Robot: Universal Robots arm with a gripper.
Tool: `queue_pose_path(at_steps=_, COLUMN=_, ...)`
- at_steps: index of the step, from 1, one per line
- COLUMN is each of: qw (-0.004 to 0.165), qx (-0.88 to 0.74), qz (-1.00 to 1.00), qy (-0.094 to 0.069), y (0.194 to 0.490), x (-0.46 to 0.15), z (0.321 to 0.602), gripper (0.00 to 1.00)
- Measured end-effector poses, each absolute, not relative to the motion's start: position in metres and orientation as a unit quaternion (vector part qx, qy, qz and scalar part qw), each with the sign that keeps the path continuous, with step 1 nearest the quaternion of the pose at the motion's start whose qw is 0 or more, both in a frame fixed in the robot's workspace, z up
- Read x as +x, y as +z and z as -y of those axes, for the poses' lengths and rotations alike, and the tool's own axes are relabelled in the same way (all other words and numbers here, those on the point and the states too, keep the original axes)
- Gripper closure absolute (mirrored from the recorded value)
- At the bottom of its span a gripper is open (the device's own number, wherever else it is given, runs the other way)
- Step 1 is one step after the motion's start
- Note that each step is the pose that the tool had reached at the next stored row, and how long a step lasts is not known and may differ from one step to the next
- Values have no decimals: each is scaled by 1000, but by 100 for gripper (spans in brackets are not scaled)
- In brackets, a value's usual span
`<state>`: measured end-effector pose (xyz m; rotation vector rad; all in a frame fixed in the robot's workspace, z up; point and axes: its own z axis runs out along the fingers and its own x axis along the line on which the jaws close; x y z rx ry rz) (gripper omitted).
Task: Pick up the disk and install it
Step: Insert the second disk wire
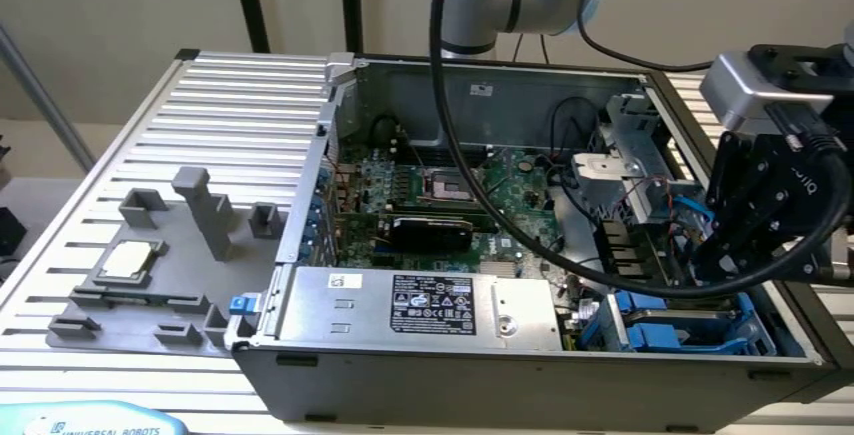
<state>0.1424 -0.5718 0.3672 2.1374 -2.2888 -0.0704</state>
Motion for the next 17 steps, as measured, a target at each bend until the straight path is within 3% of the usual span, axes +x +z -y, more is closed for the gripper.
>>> queue_pose_path(at_steps=17, qw=-10, qx=683, qz=731, qy=-8, y=355, x=128, z=572, gripper=84)
